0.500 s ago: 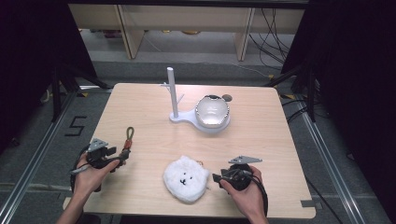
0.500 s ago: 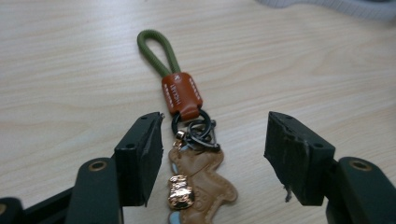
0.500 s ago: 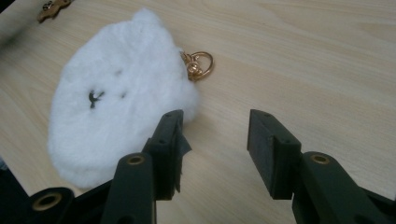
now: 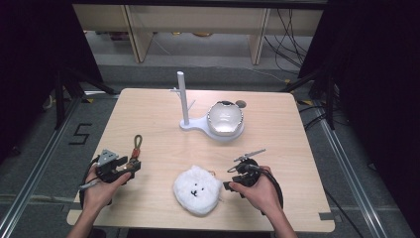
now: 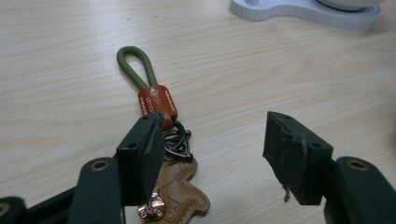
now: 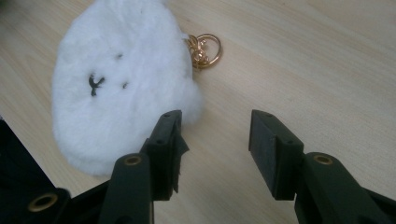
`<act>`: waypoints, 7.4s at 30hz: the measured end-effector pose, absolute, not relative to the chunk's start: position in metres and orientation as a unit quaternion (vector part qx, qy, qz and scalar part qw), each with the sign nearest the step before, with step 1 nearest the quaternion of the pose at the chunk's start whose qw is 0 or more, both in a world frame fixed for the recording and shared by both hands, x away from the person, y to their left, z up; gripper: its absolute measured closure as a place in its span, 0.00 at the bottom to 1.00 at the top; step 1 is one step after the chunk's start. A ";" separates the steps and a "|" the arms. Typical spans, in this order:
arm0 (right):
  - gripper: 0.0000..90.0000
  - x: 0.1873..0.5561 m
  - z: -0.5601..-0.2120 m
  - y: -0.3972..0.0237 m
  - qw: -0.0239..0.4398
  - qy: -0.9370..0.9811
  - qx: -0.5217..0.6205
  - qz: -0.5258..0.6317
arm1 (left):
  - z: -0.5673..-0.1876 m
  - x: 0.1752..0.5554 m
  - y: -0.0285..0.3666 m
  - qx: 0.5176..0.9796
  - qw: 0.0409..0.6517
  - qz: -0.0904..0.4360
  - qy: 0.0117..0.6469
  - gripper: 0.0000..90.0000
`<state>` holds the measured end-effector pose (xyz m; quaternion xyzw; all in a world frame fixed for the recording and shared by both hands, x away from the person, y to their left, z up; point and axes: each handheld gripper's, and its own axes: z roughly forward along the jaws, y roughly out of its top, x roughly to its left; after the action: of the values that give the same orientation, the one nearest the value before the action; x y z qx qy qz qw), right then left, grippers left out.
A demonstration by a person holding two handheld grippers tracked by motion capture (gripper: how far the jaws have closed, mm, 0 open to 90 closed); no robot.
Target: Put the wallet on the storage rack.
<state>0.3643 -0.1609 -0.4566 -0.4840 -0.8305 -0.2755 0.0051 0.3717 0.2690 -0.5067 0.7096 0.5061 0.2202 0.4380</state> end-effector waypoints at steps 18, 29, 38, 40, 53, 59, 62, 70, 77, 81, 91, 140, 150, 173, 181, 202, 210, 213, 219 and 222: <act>0.47 0.393 -0.454 -0.117 0.042 -0.887 -0.420 -0.188 | -0.506 0.369 0.263 0.713 0.444 0.224 0.495 0.41; 0.48 0.403 -0.472 -0.102 0.050 -0.899 -0.403 -0.166 | -0.507 0.368 0.262 0.715 0.442 0.222 0.494 0.41; 0.63 0.404 -0.476 -0.095 0.059 -0.900 -0.403 -0.159 | -0.509 0.368 0.262 0.714 0.445 0.219 0.494 0.41; 0.69 0.406 -0.477 -0.096 0.060 -0.904 -0.392 -0.158 | -0.509 0.368 0.262 0.714 0.444 0.219 0.495 0.41; 0.91 0.398 -0.470 -0.104 0.078 -0.892 -0.401 -0.194 | -0.511 0.367 0.263 0.713 0.444 0.219 0.497 0.41; 0.91 0.390 -0.460 -0.113 0.068 -0.891 -0.389 -0.222 | -0.510 0.367 0.263 0.712 0.444 0.220 0.497 0.42; 0.92 0.385 -0.453 -0.117 0.066 -0.884 -0.398 -0.234 | -0.511 0.367 0.263 0.712 0.444 0.221 0.497 0.42; 0.92 0.380 -0.443 -0.128 0.046 -0.875 -0.401 -0.268 | -0.511 0.367 0.264 0.713 0.442 0.223 0.497 0.42; 0.92 0.377 -0.432 -0.139 0.024 -0.863 -0.415 -0.286 | -0.511 0.366 0.264 0.711 0.442 0.224 0.498 0.42; 0.92 0.377 -0.425 -0.144 0.015 -0.858 -0.420 -0.295 | -0.511 0.366 0.265 0.710 0.442 0.226 0.499 0.42; 0.92 0.379 -0.408 -0.156 -0.028 -0.841 -0.421 -0.339 | -0.511 0.366 0.266 0.707 0.444 0.230 0.501 0.41; 0.92 0.393 -0.381 -0.180 -0.097 -0.787 -0.457 -0.403 | -0.512 0.366 0.268 0.702 0.438 0.240 0.508 0.41; 0.92 0.399 -0.376 -0.186 -0.126 -0.777 -0.449 -0.423 | -0.513 0.366 0.268 0.703 0.438 0.238 0.507 0.41; 0.92 0.415 -0.372 -0.189 -0.147 -0.755 -0.464 -0.439 | -0.514 0.365 0.268 0.704 0.439 0.237 0.506 0.41; 0.92 0.420 -0.368 -0.189 -0.147 -0.742 -0.478 -0.447 | -0.514 0.365 0.268 0.703 0.439 0.238 0.506 0.41; 0.92 0.445 -0.361 -0.188 -0.184 -0.726 -0.479 -0.458 | -0.514 0.364 0.269 0.704 0.438 0.239 0.506 0.41; 0.92 0.459 -0.362 -0.187 -0.189 -0.719 -0.486 -0.459 | -0.514 0.364 0.269 0.704 0.437 0.238 0.506 0.41; 0.92 0.463 -0.363 -0.185 -0.184 -0.712 -0.498 -0.460 | -0.514 0.365 0.269 0.702 0.442 0.237 0.505 0.41; 0.92 0.472 -0.367 -0.187 -0.191 -0.712 -0.494 -0.461 | -0.514 0.364 0.268 0.704 0.438 0.238 0.505 0.41; 0.92 0.474 -0.368 -0.187 -0.188 -0.709 -0.498 -0.462 | -0.514 0.364 0.268 0.703 0.438 0.239 0.507 0.41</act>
<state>0.4743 -0.1869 -0.3678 -0.4976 -0.7093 -0.4624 -0.1880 0.3643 0.2680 -0.5138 0.7031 0.5066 0.2386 0.4382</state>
